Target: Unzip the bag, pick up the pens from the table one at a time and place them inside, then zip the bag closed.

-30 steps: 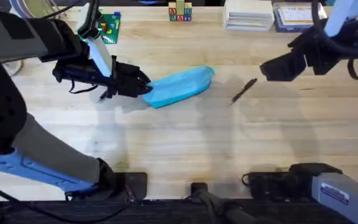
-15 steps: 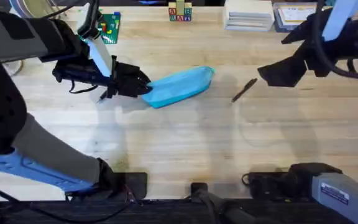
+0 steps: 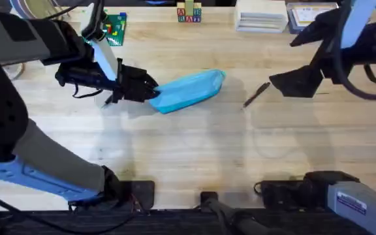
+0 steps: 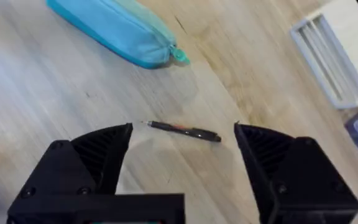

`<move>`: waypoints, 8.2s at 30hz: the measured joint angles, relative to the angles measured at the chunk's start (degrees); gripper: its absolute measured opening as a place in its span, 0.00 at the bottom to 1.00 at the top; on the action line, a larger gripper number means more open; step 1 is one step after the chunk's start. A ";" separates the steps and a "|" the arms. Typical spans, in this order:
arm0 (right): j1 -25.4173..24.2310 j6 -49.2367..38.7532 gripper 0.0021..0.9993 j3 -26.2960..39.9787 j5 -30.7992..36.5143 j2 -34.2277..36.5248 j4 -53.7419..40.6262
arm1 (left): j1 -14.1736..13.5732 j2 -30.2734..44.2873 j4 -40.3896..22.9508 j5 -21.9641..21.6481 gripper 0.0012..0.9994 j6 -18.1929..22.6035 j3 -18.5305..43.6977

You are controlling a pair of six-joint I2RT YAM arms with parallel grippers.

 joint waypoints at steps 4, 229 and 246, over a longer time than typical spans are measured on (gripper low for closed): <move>0.00 -4.47 0.99 0.31 -4.39 2.59 -0.24 | 0.00 0.00 0.00 0.00 0.04 0.00 0.00; 3.76 -47.90 0.57 15.63 -22.18 55.57 3.50 | 0.00 0.00 -0.13 0.00 0.04 0.00 0.00; 3.76 -47.90 0.63 15.63 -23.99 55.57 4.11 | 0.00 0.00 -0.13 0.00 0.04 0.00 0.00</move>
